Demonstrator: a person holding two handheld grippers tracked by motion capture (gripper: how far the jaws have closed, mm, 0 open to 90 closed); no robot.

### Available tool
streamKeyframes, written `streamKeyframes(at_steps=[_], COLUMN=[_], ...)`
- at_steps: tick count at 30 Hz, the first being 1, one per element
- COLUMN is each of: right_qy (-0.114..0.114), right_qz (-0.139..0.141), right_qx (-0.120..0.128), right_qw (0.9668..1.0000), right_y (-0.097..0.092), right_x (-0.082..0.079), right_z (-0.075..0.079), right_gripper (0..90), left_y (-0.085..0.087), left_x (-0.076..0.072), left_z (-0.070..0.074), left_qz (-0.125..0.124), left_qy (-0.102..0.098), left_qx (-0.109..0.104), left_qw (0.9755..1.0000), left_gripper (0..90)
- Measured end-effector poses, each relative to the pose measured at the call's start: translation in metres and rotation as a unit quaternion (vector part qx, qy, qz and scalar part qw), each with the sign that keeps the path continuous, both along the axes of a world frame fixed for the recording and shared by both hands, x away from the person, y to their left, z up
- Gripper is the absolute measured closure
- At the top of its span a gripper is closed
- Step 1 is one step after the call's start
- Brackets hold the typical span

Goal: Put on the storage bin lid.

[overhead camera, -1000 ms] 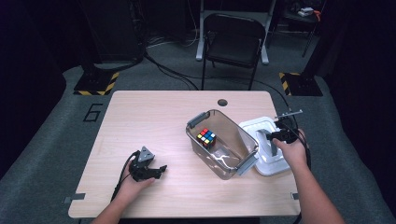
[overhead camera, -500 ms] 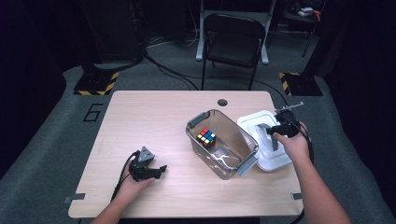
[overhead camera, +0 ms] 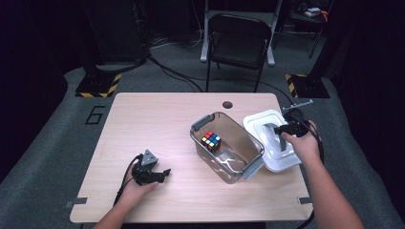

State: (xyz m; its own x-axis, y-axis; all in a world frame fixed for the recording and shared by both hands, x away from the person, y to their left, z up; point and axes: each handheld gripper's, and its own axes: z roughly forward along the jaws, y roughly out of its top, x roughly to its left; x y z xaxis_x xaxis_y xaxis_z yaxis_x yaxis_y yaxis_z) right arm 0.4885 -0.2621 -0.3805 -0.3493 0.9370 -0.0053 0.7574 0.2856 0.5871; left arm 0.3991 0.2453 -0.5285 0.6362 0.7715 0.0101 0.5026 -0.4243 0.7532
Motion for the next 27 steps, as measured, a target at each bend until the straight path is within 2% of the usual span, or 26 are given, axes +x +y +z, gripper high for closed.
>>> streamKeyframes(at_steps=[4, 6, 7, 10, 11, 12, 14, 18, 23, 25, 27], right_qy=[-0.004, 0.000, -0.004, 0.006, 0.006, 0.004, -0.007, 0.009, 0.012, 0.017, 0.016], right_qz=[0.000, -0.002, 0.001, -0.001, 0.002, 0.011, 0.007, 0.016, 0.009, 0.005, 0.002], right_qx=[-0.006, -0.001, -0.004, -0.007, -0.012, 0.010, 0.033, 0.005, 0.005, -0.004, -0.002], right_qw=[1.0000, 1.0000, 1.0000, 1.0000, 0.9999, 0.9999, 0.9994, 0.9998, 0.9999, 0.9998, 0.9999], right_y=[-0.002, -0.002, -0.002, -0.001, -0.001, -0.002, -0.002, 0.006, 0.007, 0.007, 0.006], right_x=[0.000, -0.001, -0.001, 0.000, 0.001, 0.000, 0.000, 0.002, 0.003, 0.003, 0.004], right_z=[0.004, 0.006, 0.005, -0.004, -0.007, -0.007, -0.004, -0.011, -0.028, -0.035, -0.039], right_gripper=[67.6, 67.6, 67.6, 68.4, 81.3, 88.1, 88.5, 84.0, 73.4, 65.3, 58.5], left_y=[0.000, 0.000, 0.000, 0.000, 0.000, 0.000, 0.001, -0.001, -0.001, -0.001, -0.001], left_x=[0.000, 0.000, 0.000, 0.000, 0.000, 0.000, 0.000, 0.000, 0.000, 0.000, 0.000], left_z=[0.000, 0.000, 0.000, 0.000, 0.000, 0.000, 0.001, -0.001, 0.000, 0.000, 0.000], left_qz=[0.000, 0.000, 0.000, 0.000, 0.000, 0.000, -0.004, 0.002, 0.001, 0.002, 0.002], left_qy=[0.000, 0.000, 0.000, 0.000, 0.000, 0.000, 0.004, 0.000, 0.001, 0.002, 0.002], left_qx=[0.000, 0.000, 0.000, 0.000, 0.000, 0.000, 0.002, -0.005, -0.003, -0.004, -0.003], left_qw=[1.0000, 1.0000, 1.0000, 1.0000, 1.0000, 1.0000, 1.0000, 1.0000, 1.0000, 1.0000, 1.0000], left_gripper=[27.2, 27.2, 27.2, 27.1, 27.2, 27.2, 27.1, 27.0, 27.0, 27.0, 27.0])
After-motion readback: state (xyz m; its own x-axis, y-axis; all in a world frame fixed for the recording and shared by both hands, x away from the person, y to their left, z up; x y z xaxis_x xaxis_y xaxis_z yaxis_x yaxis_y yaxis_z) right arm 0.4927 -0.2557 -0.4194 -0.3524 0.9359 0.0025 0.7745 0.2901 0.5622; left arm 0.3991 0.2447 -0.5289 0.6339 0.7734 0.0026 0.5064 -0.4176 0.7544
